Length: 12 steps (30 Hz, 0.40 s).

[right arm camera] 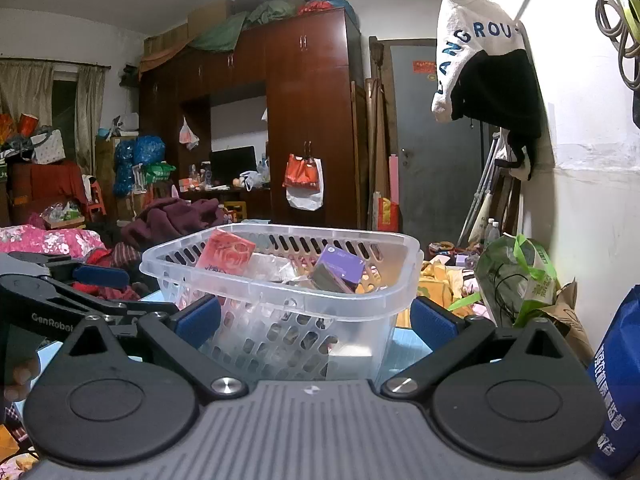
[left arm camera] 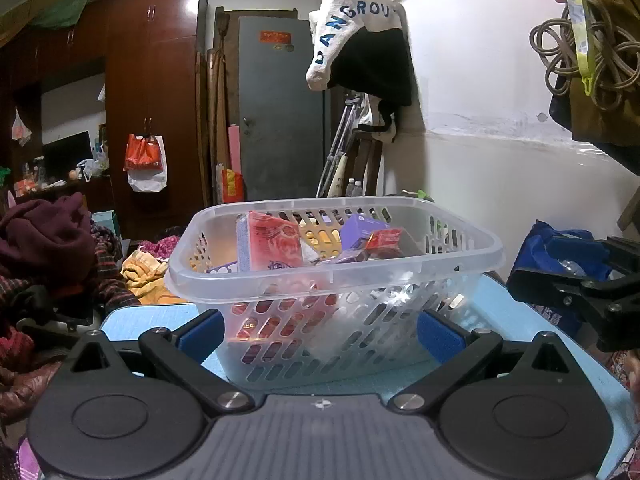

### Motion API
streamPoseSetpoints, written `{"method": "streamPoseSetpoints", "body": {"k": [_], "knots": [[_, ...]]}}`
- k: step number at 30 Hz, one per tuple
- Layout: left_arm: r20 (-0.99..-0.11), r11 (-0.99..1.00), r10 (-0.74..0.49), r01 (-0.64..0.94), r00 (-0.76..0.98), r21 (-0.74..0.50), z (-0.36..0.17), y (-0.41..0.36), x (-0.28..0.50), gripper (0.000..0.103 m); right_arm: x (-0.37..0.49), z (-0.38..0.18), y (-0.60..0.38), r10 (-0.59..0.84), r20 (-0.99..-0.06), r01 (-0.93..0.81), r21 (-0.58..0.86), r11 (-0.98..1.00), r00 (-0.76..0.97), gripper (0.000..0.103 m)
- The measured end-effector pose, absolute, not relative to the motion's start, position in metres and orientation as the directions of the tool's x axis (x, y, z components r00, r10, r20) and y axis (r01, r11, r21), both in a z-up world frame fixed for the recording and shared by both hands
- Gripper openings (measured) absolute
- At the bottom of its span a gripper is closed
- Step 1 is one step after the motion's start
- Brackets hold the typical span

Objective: Organize objects

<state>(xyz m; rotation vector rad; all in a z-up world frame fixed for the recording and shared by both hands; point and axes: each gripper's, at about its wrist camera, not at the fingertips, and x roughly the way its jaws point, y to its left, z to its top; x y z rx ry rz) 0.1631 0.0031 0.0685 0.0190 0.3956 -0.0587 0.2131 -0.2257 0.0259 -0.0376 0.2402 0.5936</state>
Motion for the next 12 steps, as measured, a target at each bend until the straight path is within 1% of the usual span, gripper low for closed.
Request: {"method": "streamPoseSetpoints", "body": {"k": [12], "knots": [[-0.373, 0.999, -0.04, 0.051, 0.927, 0.018, 0.0654, -0.0003, 0.1666, 0.103, 0.2105, 0.026, -0.2239, 0.556, -0.238, -0.567, 0.03, 0.823, 0.796, 0.103]]}}
